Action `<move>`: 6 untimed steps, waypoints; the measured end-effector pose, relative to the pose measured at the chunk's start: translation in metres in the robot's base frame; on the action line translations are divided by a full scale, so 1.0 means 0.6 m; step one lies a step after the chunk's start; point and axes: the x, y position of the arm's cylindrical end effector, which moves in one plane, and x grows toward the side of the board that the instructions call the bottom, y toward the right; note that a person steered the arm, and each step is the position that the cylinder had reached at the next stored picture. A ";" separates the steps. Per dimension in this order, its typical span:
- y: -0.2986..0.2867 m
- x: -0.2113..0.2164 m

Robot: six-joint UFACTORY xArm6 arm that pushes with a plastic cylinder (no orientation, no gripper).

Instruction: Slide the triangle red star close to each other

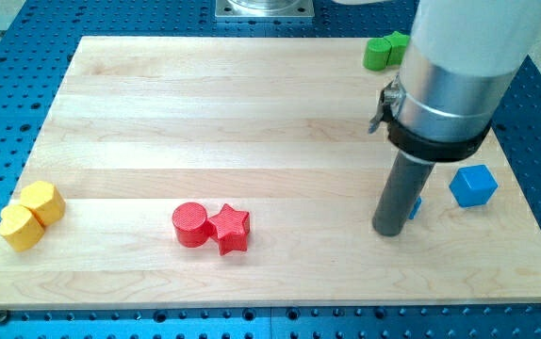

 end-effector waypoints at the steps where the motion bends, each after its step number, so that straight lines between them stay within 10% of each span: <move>1: 0.008 -0.014; 3: -0.011 0.015; 5: -0.344 0.113; 6: -0.317 0.069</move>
